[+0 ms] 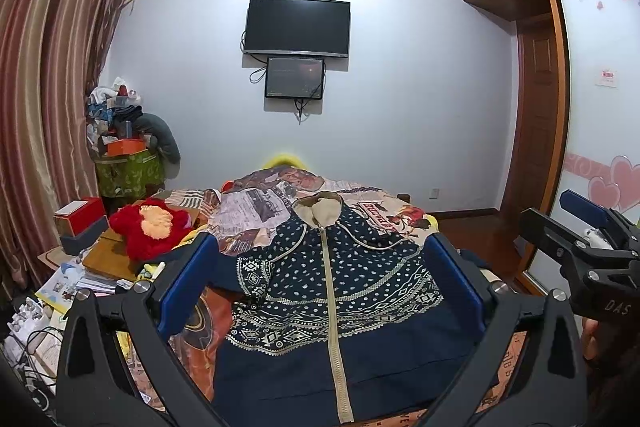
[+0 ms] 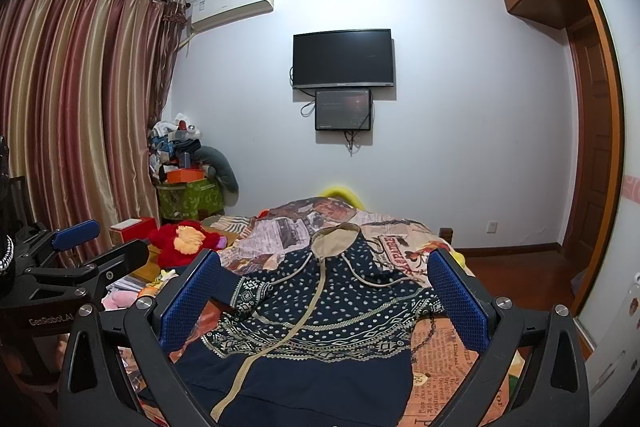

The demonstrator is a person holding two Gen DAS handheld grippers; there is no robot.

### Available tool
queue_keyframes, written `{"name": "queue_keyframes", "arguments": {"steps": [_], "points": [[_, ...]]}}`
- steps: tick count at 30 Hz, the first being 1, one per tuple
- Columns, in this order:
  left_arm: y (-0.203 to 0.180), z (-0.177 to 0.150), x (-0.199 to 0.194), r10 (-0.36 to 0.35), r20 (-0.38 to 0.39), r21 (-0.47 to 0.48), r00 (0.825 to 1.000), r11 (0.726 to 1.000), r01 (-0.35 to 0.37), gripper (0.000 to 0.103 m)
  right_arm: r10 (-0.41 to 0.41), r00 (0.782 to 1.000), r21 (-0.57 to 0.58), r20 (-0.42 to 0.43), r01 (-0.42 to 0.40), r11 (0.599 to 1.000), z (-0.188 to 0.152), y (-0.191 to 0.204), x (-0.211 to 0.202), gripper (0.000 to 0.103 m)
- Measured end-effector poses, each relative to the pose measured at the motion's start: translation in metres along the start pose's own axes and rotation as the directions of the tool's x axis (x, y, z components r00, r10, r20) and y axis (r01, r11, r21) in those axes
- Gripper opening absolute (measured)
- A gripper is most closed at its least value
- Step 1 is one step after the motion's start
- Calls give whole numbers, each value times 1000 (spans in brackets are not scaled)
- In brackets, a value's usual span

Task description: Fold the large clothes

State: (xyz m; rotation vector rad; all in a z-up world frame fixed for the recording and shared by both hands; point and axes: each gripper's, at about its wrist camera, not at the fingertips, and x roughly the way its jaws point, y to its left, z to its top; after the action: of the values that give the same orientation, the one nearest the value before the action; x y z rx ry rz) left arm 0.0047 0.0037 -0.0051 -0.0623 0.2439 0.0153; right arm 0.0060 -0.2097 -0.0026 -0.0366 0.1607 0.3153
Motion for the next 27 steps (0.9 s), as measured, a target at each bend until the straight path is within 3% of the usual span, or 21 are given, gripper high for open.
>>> {"name": "queue_keyframes", "arguments": {"steps": [27], "points": [[-4, 3, -1, -2, 6, 5, 1000, 1000, 2, 103, 1, 1000, 2, -1, -1, 1000, 0, 1, 3, 103]]}}
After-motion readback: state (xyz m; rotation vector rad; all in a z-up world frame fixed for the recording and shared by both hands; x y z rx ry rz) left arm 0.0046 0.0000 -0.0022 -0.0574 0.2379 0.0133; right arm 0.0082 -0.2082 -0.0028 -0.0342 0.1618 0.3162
